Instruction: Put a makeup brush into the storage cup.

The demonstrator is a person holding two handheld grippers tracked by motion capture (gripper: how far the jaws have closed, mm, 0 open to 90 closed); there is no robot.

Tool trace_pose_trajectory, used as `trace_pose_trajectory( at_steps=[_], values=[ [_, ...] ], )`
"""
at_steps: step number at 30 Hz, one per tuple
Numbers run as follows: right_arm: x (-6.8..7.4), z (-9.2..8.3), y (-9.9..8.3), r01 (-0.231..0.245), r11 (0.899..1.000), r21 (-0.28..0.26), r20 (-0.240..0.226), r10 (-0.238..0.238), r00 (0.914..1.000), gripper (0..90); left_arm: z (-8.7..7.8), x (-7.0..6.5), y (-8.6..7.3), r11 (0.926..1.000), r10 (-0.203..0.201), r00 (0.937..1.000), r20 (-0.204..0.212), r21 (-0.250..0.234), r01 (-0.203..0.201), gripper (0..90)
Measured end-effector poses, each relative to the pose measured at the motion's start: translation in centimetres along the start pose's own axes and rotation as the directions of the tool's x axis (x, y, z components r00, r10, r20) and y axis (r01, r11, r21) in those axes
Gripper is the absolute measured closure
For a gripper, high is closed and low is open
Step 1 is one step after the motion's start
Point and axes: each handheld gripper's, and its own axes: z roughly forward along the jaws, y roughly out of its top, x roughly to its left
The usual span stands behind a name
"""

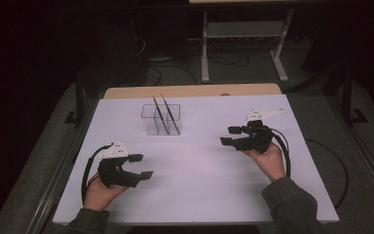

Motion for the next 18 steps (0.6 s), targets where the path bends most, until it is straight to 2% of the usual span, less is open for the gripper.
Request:
trace_pose_trajectory(
  at_steps=[18],
  values=[
    [0.6, -1.1, -2.2, -0.002, 1.0, 0.001, 0.0, 0.002, 1.0, 32.0, -0.1, 0.1, 0.0, 0.9999, -0.008, 0.9999, -0.01, -0.01, 0.008, 24.1]
  ],
)
